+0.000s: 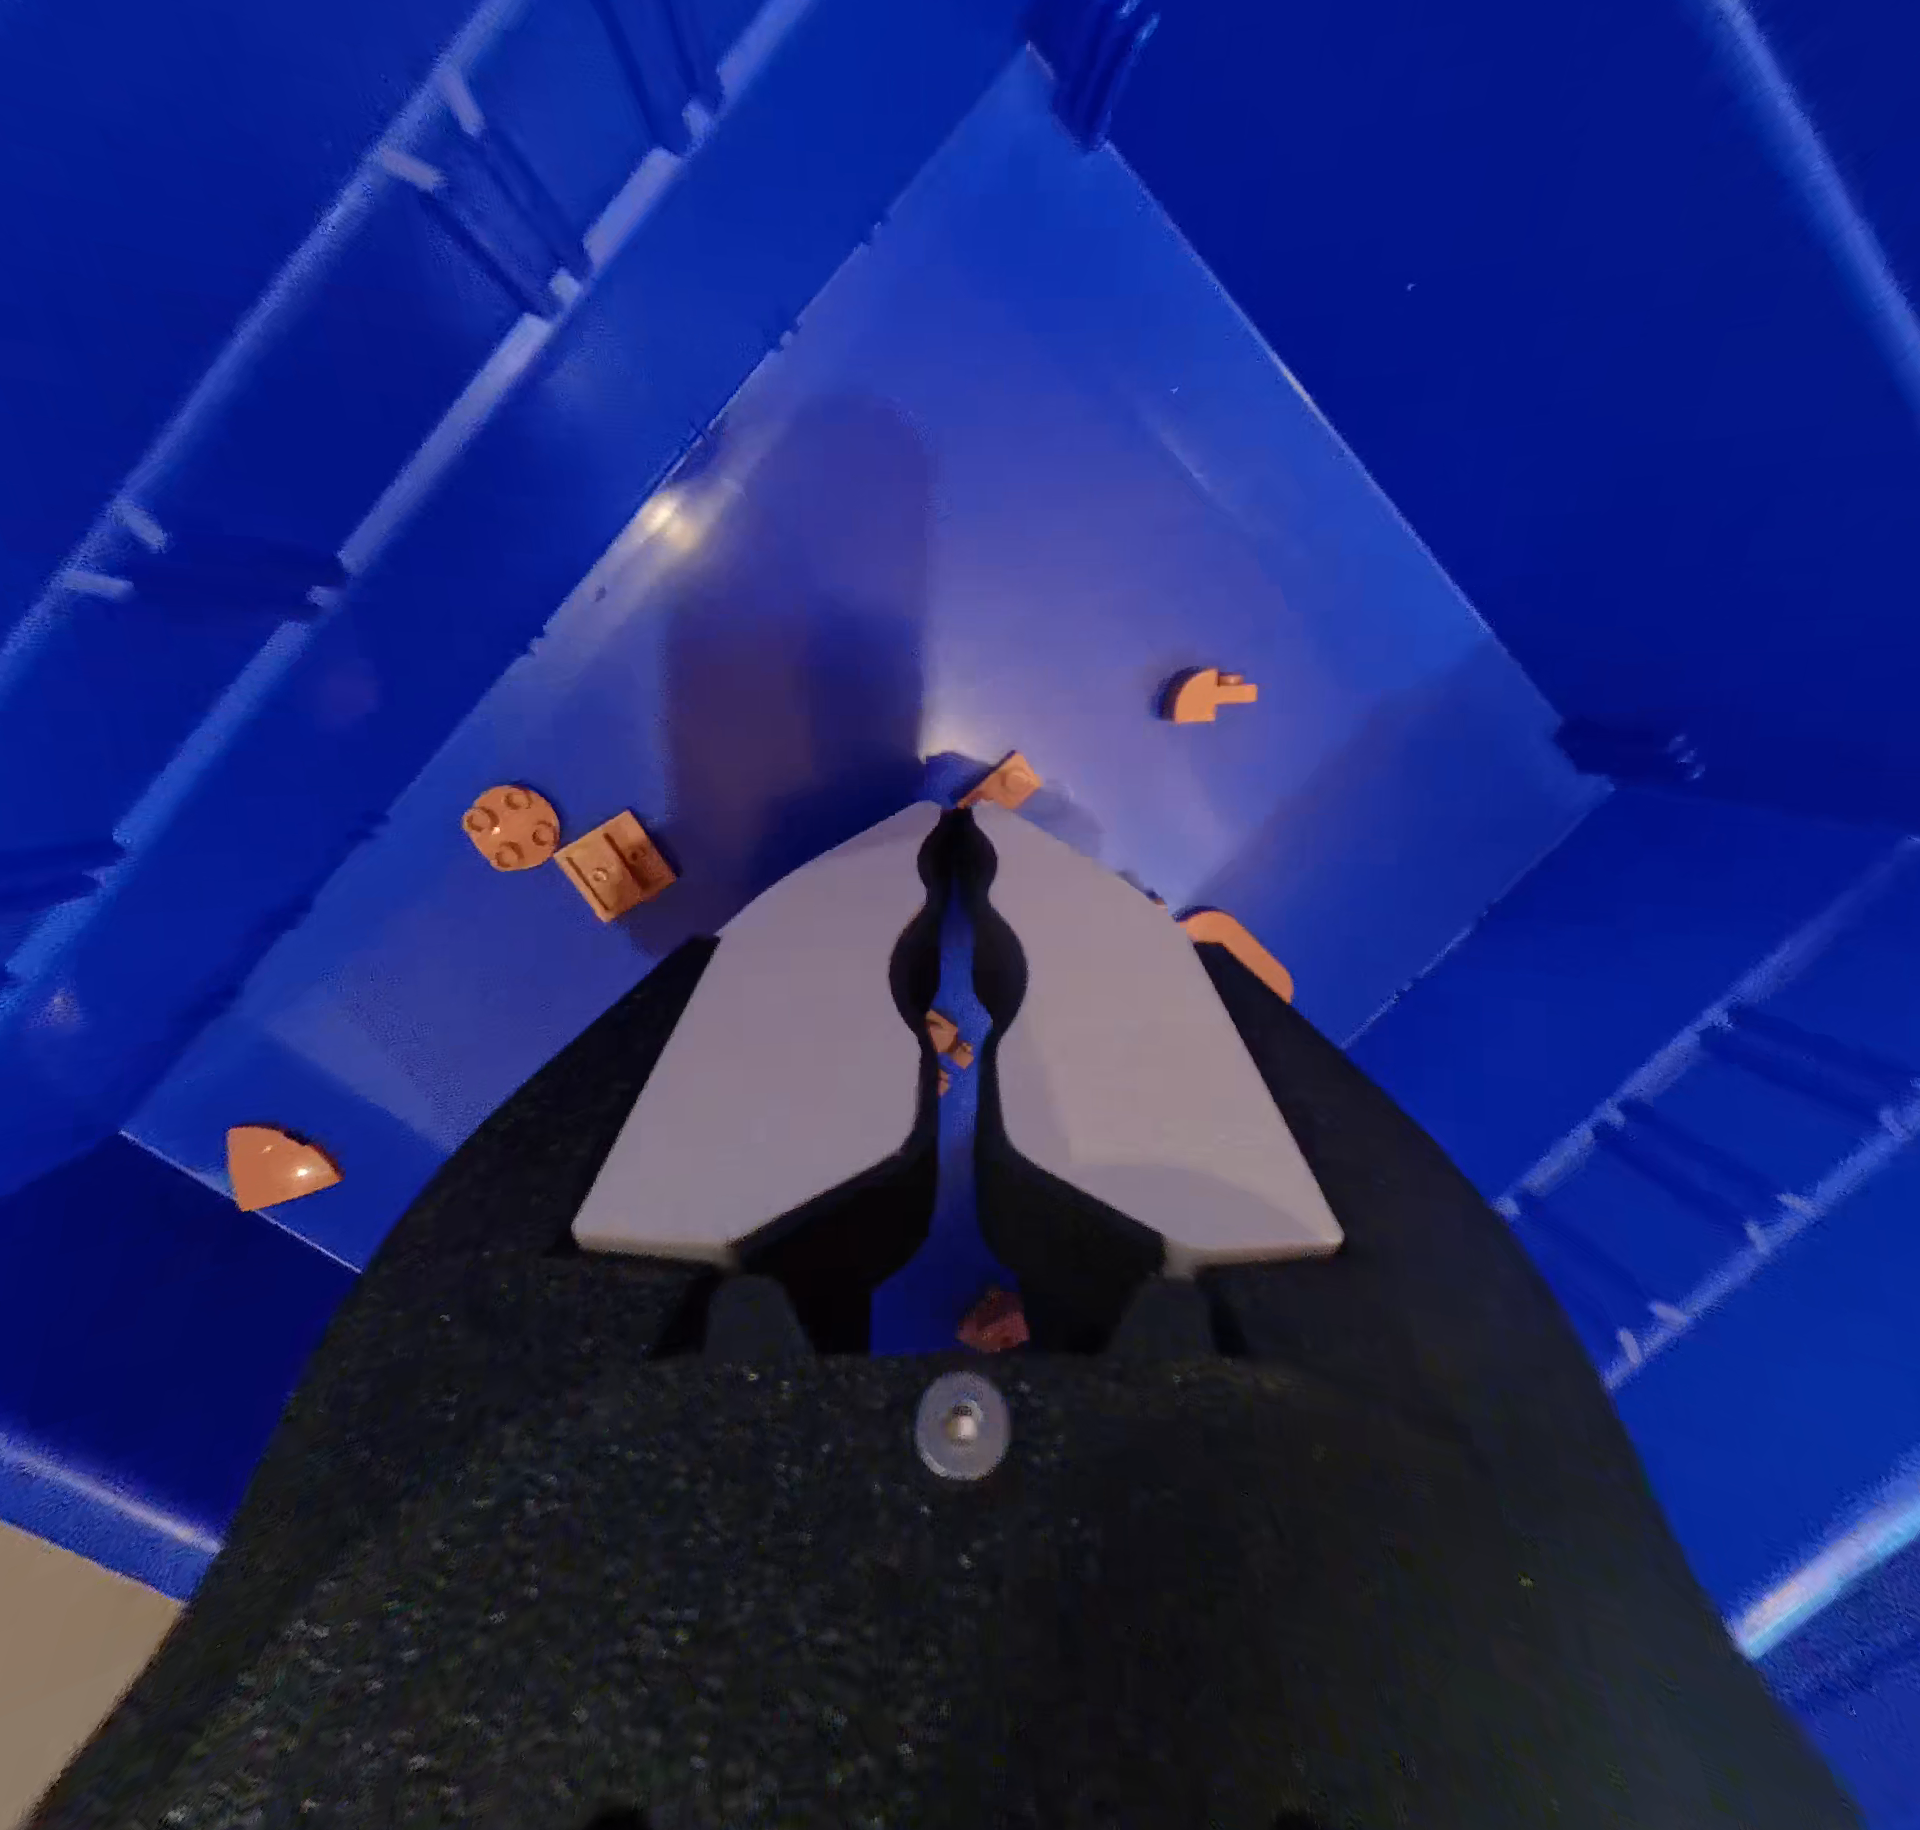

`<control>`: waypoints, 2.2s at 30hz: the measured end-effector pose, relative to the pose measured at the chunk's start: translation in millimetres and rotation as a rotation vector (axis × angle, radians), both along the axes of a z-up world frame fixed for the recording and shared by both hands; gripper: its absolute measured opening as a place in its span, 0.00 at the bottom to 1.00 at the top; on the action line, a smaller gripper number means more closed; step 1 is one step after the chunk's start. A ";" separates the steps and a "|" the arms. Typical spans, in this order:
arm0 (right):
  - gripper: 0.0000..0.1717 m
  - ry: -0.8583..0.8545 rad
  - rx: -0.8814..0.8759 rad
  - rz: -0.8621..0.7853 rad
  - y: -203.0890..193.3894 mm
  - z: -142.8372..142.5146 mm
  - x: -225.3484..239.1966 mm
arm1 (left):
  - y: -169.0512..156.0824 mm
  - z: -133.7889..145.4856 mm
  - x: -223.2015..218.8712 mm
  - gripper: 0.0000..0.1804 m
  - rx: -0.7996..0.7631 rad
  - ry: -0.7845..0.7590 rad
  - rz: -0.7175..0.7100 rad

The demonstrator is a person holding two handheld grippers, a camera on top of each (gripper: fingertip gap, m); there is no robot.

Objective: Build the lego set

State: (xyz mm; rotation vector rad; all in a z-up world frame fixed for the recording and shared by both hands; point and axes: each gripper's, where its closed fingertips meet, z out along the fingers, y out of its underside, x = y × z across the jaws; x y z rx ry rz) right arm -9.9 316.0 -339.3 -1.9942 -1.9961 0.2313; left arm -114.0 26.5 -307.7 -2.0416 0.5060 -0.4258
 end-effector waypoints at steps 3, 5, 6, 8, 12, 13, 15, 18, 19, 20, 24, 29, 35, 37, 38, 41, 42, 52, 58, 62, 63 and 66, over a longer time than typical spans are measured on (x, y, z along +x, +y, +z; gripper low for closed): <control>0.00 0.006 0.107 0.025 -2.8 12.9 3.1 | -0.1 -1.9 2.1 0.09 0.004 0.024 -0.005; 0.00 0.022 0.186 0.044 -8.5 25.1 3.8 | 0.5 -3.6 1.5 0.09 0.001 0.028 0.000; 0.00 0.027 0.233 0.061 -11.1 30.9 4.2 | 0.9 -3.9 1.4 0.09 0.001 0.025 0.001; 0.00 0.028 0.315 0.084 -15.4 39.4 5.2 | 1.8 -4.3 1.2 0.09 -0.003 0.015 0.002; 0.00 0.031 0.376 0.117 -23.9 44.3 5.4 | 2.7 -7.7 0.1 0.09 -0.012 0.022 0.006; 0.00 0.026 0.383 0.126 -25.1 43.9 5.7 | 2.8 -8.4 -0.3 0.09 -0.014 0.024 0.007; 0.00 0.024 0.381 0.136 -26.6 42.9 5.3 | 3.2 -9.2 -1.3 0.09 -0.016 0.025 0.011; 0.00 0.024 0.388 0.144 -24.3 43.2 4.1 | 4.3 -9.7 -3.8 0.09 -0.018 0.026 0.018; 0.00 0.026 0.391 0.146 -23.1 43.6 3.5 | 4.4 -10.1 -4.7 0.09 -0.019 0.026 0.020; 0.00 0.028 0.390 0.148 -22.1 43.9 2.8 | 4.7 -10.6 -5.7 0.09 -0.021 0.026 0.022; 0.00 0.022 0.388 0.187 -15.2 40.8 0.7 | 5.4 -13.7 -9.5 0.09 -0.032 0.032 0.027; 0.01 -0.016 0.301 0.370 -2.0 28.0 1.3 | 6.3 -15.0 -11.6 0.09 -0.039 0.026 0.031; 0.09 -0.107 0.082 0.447 6.5 6.5 1.8 | 6.6 -15.9 -12.3 0.09 -0.046 0.022 0.028; 0.11 -0.136 0.059 0.483 5.8 3.3 0.3 | 6.7 -15.5 -12.6 0.09 -0.047 0.014 0.028; 0.11 -0.147 0.047 0.495 4.9 2.2 -0.8 | 6.6 -15.2 -12.8 0.09 -0.047 0.010 0.027; 0.13 -0.181 0.036 0.528 4.2 -2.6 -3.1 | 6.1 -15.2 -12.2 0.09 -0.048 0.008 0.022; 0.13 -0.200 0.035 0.536 4.8 -4.9 -2.7 | 5.9 -15.7 -11.6 0.09 -0.049 0.012 0.018; 0.14 -0.284 0.008 0.517 8.2 -15.4 0.9 | -5.8 -26.5 5.8 0.09 -0.076 0.111 -0.118; 0.09 -0.302 -0.020 0.474 5.4 -15.7 2.9 | -15.4 -36.3 17.4 0.09 -0.104 0.185 -0.210; 0.09 -0.247 0.041 0.421 1.6 -0.8 0.1 | -20.4 -42.6 22.6 0.09 -0.112 0.241 -0.255; 0.09 -0.208 0.048 0.408 -4.6 9.9 -1.7 | -21.5 -45.0 23.2 0.09 -0.114 0.267 -0.264; 0.09 -0.071 0.081 0.381 -33.8 56.5 -6.2 | -28.1 -46.1 31.1 0.09 -0.113 0.277 -0.305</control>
